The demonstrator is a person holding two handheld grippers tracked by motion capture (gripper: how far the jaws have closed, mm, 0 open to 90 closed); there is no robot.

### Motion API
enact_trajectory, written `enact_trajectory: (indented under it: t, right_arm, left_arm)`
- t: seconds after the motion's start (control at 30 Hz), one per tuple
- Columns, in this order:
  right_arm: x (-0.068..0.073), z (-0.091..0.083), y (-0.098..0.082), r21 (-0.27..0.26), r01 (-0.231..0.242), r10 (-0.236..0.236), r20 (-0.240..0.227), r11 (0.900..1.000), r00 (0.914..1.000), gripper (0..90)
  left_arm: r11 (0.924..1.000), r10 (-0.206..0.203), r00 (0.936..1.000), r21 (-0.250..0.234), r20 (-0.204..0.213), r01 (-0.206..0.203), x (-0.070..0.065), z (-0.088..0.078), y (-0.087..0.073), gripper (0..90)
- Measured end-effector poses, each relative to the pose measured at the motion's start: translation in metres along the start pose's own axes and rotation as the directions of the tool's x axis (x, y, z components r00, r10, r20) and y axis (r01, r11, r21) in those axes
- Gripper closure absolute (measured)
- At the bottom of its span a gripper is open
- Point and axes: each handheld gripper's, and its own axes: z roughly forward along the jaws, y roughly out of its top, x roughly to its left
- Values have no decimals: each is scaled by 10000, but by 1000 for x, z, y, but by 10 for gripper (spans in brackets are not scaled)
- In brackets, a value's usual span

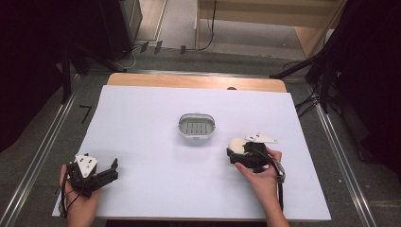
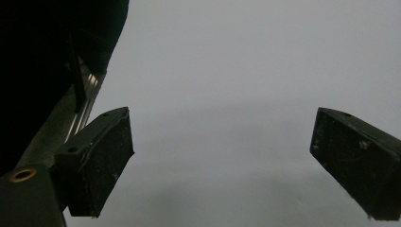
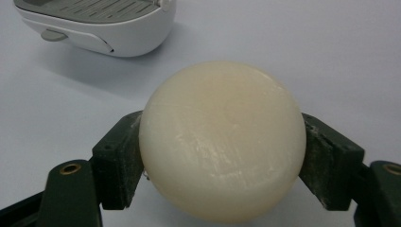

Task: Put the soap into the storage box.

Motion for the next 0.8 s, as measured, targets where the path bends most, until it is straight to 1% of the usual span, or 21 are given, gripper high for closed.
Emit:
enact_trajectory:
  t: [0.17, 0.53, 0.8]
  right_arm:
    - [4, 1, 5, -23, 56, -56, -54, 10000, 10000, 254]
    - [10, 4, 16, -3, 128, -128, -186, 9999, 9997, 254]
    - [19, 8, 24, -3, 274, -274, -272, 9996, 9993, 254]
  left_arm:
    - [10000, 39, 10000, 43, 27, -39, 0, 0, 0, 45]
    - [10000, 51, 10000, 51, 46, -52, 0, 0, 0, 42]
    - [10000, 72, 9999, 63, 84, -72, 0, 0, 0, 43]
